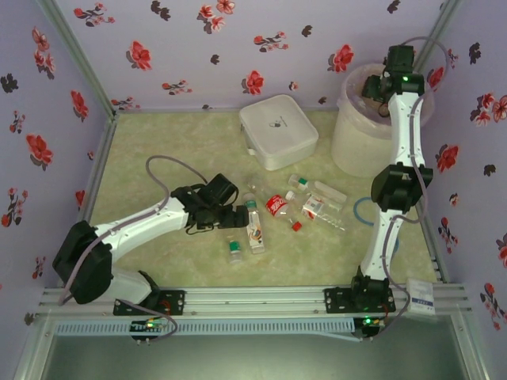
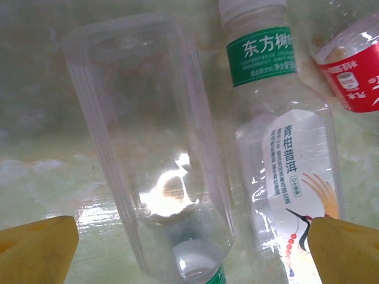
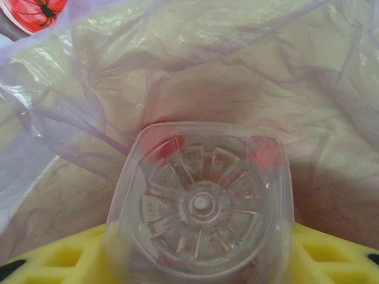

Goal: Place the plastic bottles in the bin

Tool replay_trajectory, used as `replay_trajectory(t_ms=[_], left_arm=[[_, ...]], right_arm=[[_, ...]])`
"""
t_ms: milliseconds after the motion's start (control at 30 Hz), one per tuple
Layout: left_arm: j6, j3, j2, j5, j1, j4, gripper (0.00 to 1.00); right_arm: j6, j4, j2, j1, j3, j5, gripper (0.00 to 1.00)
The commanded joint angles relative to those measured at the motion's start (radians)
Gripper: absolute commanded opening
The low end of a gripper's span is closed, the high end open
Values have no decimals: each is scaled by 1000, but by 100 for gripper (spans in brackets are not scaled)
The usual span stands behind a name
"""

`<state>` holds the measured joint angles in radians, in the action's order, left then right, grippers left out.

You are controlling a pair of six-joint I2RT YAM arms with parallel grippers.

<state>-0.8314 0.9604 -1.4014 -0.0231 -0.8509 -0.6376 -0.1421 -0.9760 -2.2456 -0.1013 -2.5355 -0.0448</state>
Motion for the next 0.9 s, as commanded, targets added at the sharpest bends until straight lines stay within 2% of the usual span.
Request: replay_trajectory(t_ms=[0,267,400,500,633,733,867], left_arm=[[-45,-21,-5,10,-19,-16,100],[-95,-76,-5,41,-51,12,100],[-101,-98,-5,61,-57,29,100],[-120,-149,-3,97,-59,104,100],[-138,-213,1,103,-60,156,96],[-133,-230,9,82,-61,146,90],[-123,-235,42,48,-59,142,75]], right_arm=[[-21,-109,29,2,24,31,67],[-51,-95,157,4,54,19,99],[-67,-45,254,13,146,19,99],[-77,-19,318,21,197,27,99],[-105,17,410,29,259,56,99],[-133,47,486,35,328,91,99],[-157,101,599,46,437,147,99]])
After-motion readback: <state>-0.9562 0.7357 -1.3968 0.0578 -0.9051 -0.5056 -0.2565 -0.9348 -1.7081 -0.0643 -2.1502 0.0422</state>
